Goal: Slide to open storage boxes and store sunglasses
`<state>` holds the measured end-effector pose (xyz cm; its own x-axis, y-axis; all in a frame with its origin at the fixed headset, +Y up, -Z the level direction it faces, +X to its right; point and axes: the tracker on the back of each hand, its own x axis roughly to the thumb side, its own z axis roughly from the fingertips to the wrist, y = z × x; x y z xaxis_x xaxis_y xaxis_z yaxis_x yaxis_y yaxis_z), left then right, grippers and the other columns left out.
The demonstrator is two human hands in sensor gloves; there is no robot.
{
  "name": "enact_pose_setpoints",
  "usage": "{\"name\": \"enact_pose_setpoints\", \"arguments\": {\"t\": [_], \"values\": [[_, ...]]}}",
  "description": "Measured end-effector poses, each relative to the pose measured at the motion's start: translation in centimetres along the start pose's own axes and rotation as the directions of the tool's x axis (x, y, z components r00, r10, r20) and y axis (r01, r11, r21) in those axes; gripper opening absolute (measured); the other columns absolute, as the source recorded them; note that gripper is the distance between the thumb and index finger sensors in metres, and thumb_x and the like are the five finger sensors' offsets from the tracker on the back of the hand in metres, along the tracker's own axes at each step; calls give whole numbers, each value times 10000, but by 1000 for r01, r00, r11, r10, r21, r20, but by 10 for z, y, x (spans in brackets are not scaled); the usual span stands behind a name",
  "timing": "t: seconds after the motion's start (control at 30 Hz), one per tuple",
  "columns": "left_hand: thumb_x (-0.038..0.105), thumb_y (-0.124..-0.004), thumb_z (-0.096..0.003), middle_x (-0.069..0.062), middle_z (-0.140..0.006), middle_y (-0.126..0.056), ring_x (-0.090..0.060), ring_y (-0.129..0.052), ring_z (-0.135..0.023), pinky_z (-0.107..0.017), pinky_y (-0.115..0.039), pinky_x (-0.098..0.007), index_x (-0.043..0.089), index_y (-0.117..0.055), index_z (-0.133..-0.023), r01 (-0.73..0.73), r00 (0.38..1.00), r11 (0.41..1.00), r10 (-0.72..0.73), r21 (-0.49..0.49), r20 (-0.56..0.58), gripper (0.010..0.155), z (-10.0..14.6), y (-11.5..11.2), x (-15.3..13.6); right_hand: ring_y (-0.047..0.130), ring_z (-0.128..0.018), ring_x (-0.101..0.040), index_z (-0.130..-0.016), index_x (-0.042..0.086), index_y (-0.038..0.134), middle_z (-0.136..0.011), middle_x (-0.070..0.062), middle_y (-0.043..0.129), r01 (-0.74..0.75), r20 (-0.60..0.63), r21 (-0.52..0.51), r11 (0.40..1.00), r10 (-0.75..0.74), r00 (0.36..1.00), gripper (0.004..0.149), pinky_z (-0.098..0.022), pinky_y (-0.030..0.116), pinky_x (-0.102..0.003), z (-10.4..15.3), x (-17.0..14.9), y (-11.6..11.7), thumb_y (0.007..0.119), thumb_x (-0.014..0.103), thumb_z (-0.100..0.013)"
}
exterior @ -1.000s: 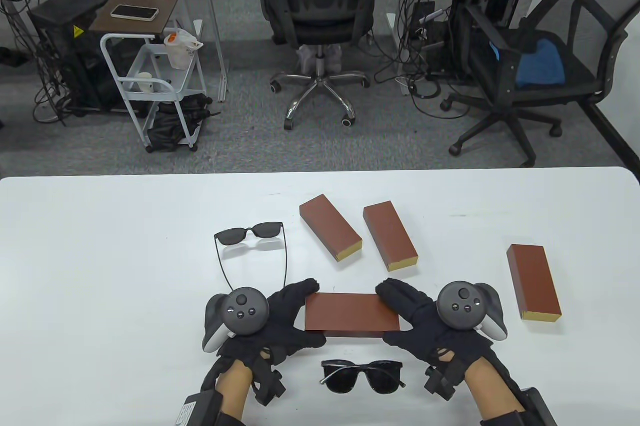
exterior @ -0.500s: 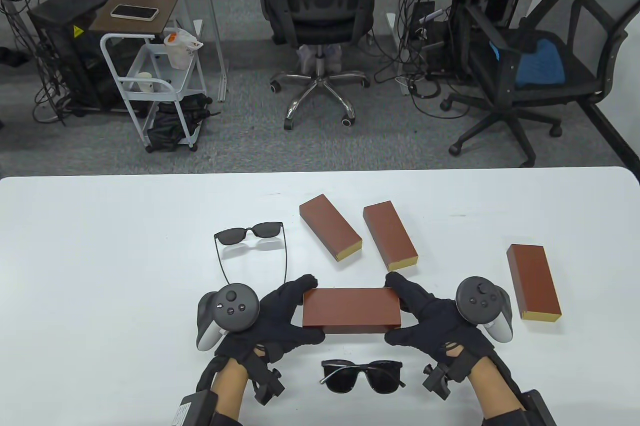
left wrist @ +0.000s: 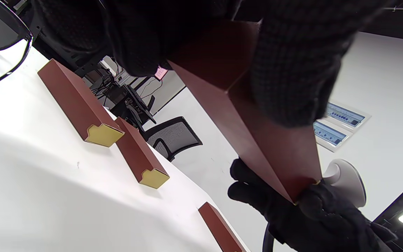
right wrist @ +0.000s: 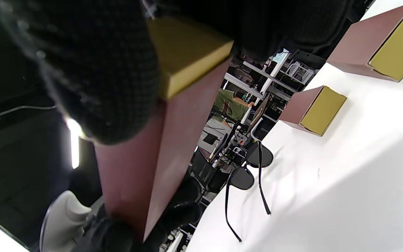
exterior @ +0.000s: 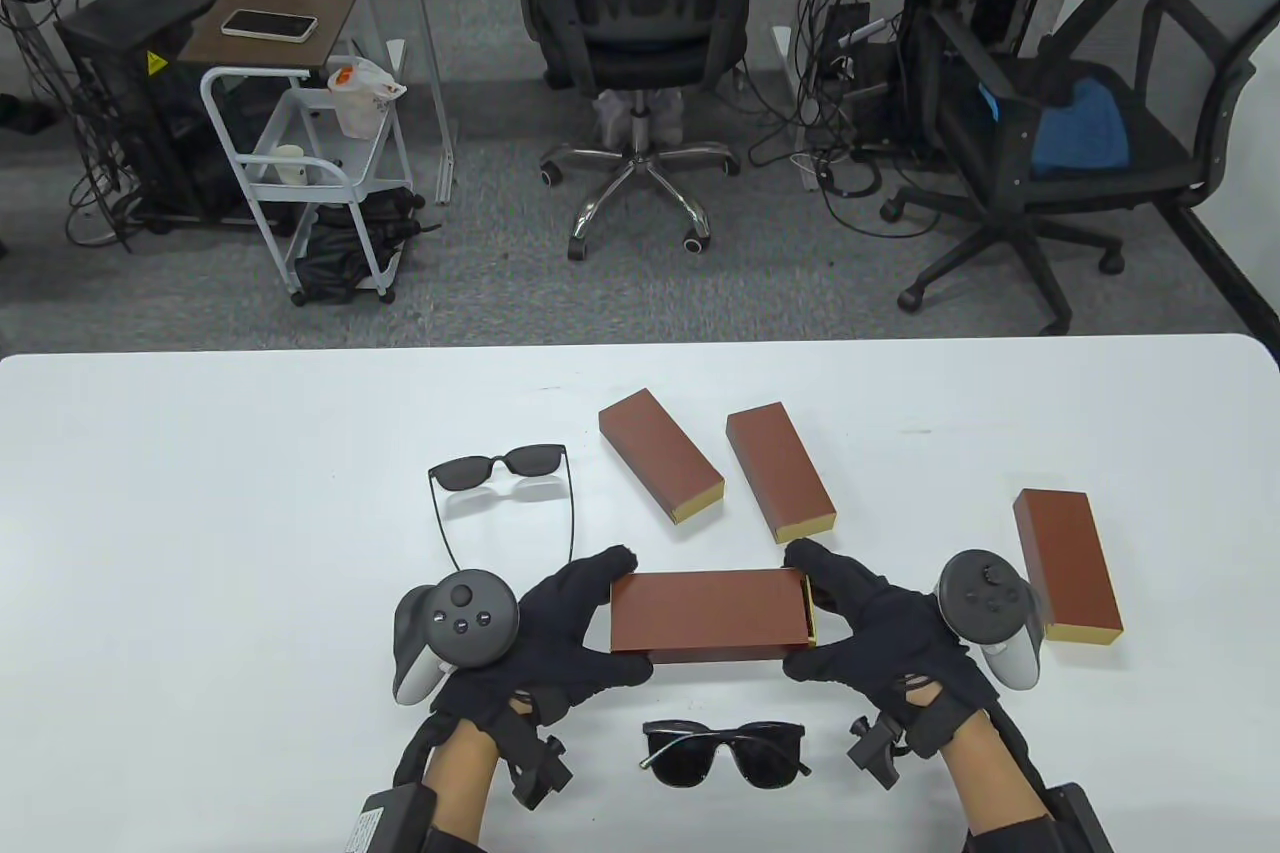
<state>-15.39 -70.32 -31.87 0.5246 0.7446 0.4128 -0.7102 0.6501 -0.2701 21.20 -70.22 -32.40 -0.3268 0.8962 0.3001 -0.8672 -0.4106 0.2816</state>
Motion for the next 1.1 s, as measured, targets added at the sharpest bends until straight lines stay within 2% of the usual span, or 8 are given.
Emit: {"name": "enact_pose_setpoints", "arguments": {"t": [0.2, 0.57, 0.73, 0.8, 0.9, 1.03, 1.1], "values": [[528, -994, -371, -67, -1155, -652, -328, -769, -1014, -690, -671, -646, 281, -545, -1146, -5, 1000, 1000, 5, -1, -27, 929, 1, 2, -6, 712, -885, -380, -981, 294, 539, -1055, -68, 594, 57, -52, 2, 998, -56, 997, 853, -657, 656, -552, 3, -9, -10, 1014, 326, -273], [521, -979, -394, -73, -1173, -624, -332, -746, -1033, -691, -673, -645, 291, -521, -1158, -80, 996, 996, 81, 39, -43, 920, 8, 15, -16, 761, -862, -377, -977, 277, 568, -1063, -93, 575, 231, -70, -61, 971, -235, 969, 823, -650, 694, -519, 14, -23, -45, 1011, 235, -285], [508, -971, -406, -77, -1185, -596, -340, -726, -1045, -692, -670, -645, 297, -500, -1163, -154, 987, 986, 157, 71, -40, 916, 10, 16, -18, 771, -854, -383, -977, 269, 567, -1061, -102, 575, 247, -46, -80, 966, -251, 967, 823, -645, 707, -513, 15, -21, -49, 1011, 237, -285], [519, -954, -417, -91, -1192, -583, -347, -763, -1013, -661, -713, -603, 290, -489, -1166, -223, 973, 970, 228, 97, -43, 911, 10, 16, -19, 777, -848, -386, -976, 264, 566, -1057, -105, 575, 255, -29, -89, 963, -259, 966, 823, -641, 715, -511, 15, -18, -49, 1012, 238, -286], [534, -898, -446, -151, -1197, -544, -344, -853, -929, -601, -767, -552, 255, -448, -1174, -390, 911, 911, 402, 131, -88, 901, 10, 14, -22, 789, -839, -386, -975, 257, 564, -1053, -114, 576, 245, -8, -114, 963, -248, 969, 823, -634, 726, -509, 14, -14, -47, 1012, 249, -285], [551, -819, -512, -203, -1178, -522, -342, -886, -871, -565, -783, -526, 206, -350, -1182, -635, 726, 741, 669, 220, -160, 888, 12, 2, -30, 788, -842, -383, -978, 258, 558, -1053, -117, 573, 237, 13, -124, 963, -238, 971, 823, -635, 726, -506, 13, -9, -42, 1008, 256, -288], [569, -772, -546, -213, -1184, -488, -351, -870, -880, -576, -774, -523, 201, -280, -1186, -718, 633, 663, 749, 212, -197, 886, 13, -4, -34, 784, -843, -385, -978, 257, 557, -1053, -119, 570, 246, 20, -128, 961, -245, 969, 823, -635, 723, -508, 12, -6, -39, 1007, 255, -288]]}}
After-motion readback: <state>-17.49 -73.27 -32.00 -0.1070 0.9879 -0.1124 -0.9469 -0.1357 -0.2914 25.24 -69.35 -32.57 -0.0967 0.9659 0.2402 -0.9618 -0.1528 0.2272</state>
